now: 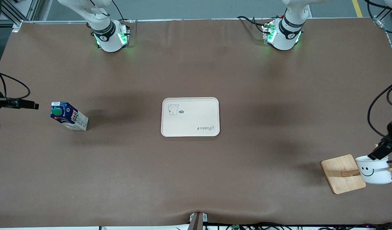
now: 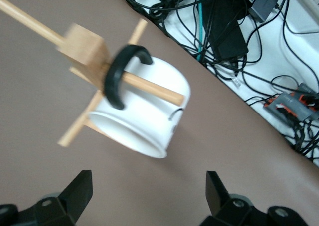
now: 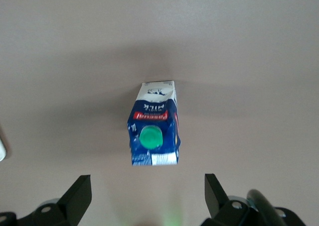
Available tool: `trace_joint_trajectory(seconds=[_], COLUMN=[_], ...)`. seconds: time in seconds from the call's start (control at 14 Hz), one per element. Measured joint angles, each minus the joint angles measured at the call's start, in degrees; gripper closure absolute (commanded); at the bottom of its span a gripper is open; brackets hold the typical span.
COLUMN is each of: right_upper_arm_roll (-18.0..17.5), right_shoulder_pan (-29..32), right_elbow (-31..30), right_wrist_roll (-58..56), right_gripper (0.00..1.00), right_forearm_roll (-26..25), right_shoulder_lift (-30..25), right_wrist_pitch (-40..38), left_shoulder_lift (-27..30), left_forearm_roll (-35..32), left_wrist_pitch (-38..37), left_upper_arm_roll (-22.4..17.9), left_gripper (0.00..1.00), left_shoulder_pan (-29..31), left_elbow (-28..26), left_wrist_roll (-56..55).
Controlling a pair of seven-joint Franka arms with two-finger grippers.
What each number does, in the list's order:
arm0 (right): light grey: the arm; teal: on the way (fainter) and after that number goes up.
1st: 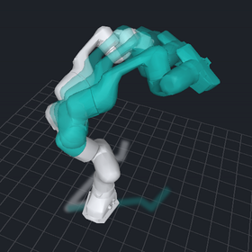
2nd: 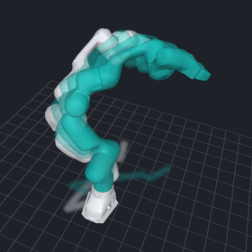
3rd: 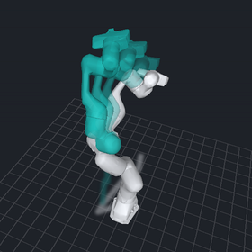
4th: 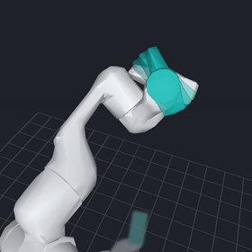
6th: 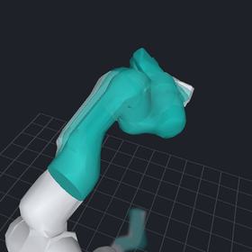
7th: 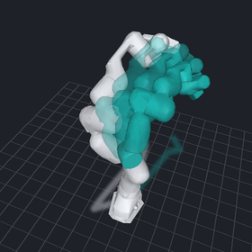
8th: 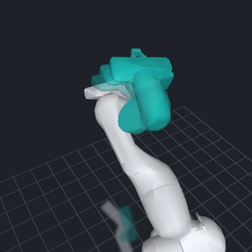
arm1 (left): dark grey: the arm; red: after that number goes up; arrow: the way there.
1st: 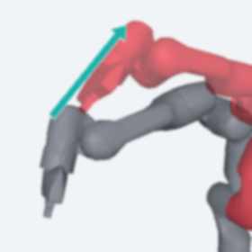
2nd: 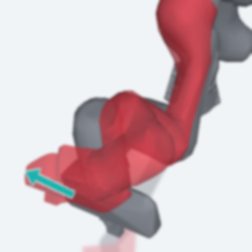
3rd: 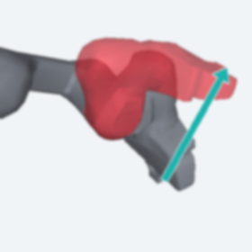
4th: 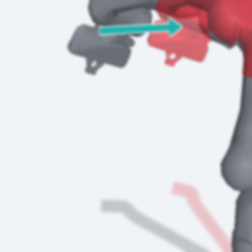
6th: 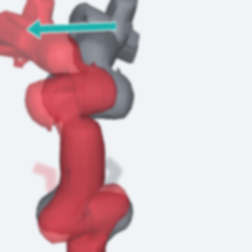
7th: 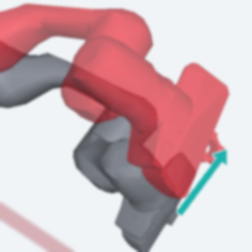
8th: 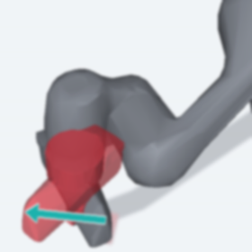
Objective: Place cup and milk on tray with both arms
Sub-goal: 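Reach the right gripper to the milk carton while the left gripper reaches the mug, then grasp the milk carton with the right gripper while the left gripper grasps the mug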
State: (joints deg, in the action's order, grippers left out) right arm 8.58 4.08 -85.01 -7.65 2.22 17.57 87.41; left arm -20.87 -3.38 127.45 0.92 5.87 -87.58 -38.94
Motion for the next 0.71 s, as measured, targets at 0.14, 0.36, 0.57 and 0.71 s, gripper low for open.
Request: trace_joint_trajectory(seconds=[0.14, 0.36, 0.57, 0.71], right_upper_arm_roll=[0.09, 0.12, 0.10, 0.02], right_shoulder_pan=[0.05, 0.10, 0.10, 0.10], right_elbow=[-2.19, -6.27, -10.00, -12.73], right_wrist_roll=[-0.77, -1.02, -1.11, -1.18], right_gripper=[0.00, 0.00, 0.00, 0.00], right_forearm_roll=[0.00, 0.00, 0.00, 0.00], right_shoulder_lift=[1.02, 1.13, 1.13, 1.13], right_wrist_pitch=[2.95, 7.50, 10.08, 11.71], left_shoulder_lift=[-2.31, -4.81, -5.30, -5.30], left_forearm_roll=[-1.27, -5.91, -8.36, -9.25], left_wrist_pitch=[3.91, 8.96, 11.33, 11.64], left_upper_arm_roll=[0.01, -0.02, -0.03, -0.03], left_gripper=[0.04, 0.11, 0.28, 0.40], left_shoulder_pan=[-0.74, -0.58, -0.56, -0.56], left_elbow=[-0.15, -1.13, -3.14, -3.47], left_wrist_roll=[-2.81, -5.39, -7.54, -7.62])
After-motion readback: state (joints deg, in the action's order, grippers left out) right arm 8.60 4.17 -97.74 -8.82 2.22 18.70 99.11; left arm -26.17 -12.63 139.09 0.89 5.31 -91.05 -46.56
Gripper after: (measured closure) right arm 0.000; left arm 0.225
